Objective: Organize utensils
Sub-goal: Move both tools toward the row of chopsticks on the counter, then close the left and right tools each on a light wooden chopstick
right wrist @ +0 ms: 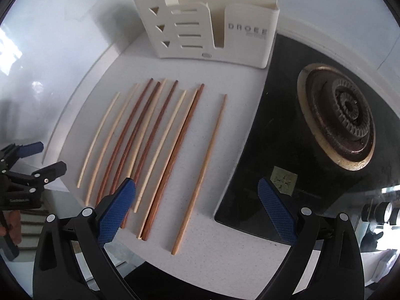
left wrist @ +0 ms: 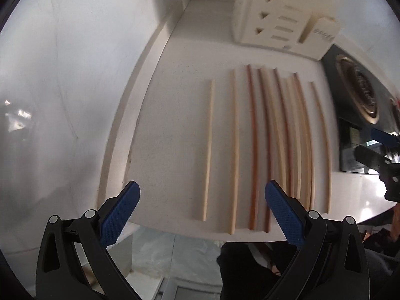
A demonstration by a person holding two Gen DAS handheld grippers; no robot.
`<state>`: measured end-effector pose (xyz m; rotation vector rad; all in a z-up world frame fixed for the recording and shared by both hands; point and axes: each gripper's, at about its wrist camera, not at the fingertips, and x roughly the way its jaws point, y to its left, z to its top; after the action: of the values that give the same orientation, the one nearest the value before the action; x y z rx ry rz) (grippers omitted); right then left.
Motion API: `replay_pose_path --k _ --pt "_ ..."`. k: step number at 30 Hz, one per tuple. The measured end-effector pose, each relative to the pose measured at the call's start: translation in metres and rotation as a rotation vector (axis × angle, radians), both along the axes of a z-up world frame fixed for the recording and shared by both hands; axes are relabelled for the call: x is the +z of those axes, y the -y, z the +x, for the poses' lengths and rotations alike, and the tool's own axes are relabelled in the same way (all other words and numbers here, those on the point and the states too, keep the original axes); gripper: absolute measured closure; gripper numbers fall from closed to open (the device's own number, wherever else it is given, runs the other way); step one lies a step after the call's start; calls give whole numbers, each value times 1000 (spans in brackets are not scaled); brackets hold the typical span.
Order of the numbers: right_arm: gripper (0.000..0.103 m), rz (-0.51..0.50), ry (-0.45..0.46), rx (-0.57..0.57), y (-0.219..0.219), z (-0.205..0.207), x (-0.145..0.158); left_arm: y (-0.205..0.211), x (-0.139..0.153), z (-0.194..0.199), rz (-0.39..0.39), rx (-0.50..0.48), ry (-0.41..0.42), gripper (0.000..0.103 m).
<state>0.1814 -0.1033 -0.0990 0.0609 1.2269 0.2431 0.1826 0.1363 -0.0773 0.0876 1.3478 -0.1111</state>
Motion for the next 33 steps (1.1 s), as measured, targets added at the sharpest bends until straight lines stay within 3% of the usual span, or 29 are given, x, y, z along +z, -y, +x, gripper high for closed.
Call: replay_pose_path --k 10,12,20,22,30,33 --pt "5 -58 -111 -21 -8 26 -24 -8 -20 22 -28 10 -96 6" --pt "14 -68 -126 -23 -8 30 -25 -9 -22 26 -37 -1 -109 6" --pt "18 -49 -232 -36 -12 48 -37 -4 -30 43 -53 -45 -170 12" --pt "21 -20 -290 -53 -11 50 -43 -4 -33 51 -52 -52 -199 16" --pt "42 -49 -364 -75 -14 59 -54 -8 -50 63 -29 -89 -254 30" --pt "45 -61 -381 -77 -13 64 -59 -8 -52 67 -31 -95 -274 34"
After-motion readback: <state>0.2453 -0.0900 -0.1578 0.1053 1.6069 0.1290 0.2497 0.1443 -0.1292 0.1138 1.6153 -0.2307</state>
